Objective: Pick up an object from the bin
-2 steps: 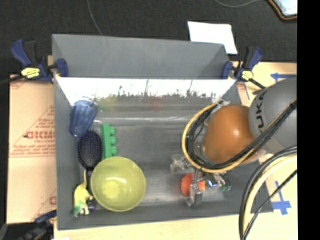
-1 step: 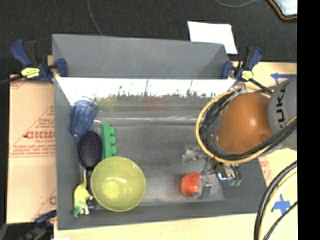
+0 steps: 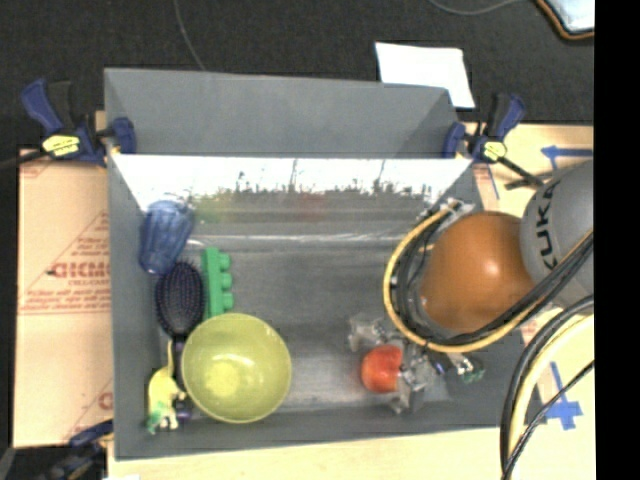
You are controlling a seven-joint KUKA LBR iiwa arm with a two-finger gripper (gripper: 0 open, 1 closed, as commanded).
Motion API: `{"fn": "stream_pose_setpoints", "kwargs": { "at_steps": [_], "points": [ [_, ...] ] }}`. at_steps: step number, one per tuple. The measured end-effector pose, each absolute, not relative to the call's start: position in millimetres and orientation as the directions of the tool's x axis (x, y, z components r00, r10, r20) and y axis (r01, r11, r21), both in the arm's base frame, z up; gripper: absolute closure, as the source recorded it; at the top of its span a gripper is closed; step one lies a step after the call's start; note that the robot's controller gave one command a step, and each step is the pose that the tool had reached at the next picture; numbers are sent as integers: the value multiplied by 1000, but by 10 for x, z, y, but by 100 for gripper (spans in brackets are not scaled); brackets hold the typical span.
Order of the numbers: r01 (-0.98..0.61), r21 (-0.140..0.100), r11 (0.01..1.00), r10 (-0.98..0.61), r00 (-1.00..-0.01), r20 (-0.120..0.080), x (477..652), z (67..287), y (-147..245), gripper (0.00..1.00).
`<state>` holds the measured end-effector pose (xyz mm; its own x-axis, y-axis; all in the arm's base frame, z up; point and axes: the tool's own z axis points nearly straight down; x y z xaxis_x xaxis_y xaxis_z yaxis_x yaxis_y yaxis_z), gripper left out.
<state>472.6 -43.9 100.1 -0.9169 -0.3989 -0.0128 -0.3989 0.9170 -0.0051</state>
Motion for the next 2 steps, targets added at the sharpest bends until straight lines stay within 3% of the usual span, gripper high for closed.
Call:
{"fn": "stream_pose_setpoints", "kwargs": {
  "at_steps": [1, 2],
  "points": [
    [-14, -1, 1000, -14, -1000, -26, 4767, 718, -499, 0],
    [-436, -6, 900, -436, -900, -16, 4733, 702, -505, 100]
  ]
}}
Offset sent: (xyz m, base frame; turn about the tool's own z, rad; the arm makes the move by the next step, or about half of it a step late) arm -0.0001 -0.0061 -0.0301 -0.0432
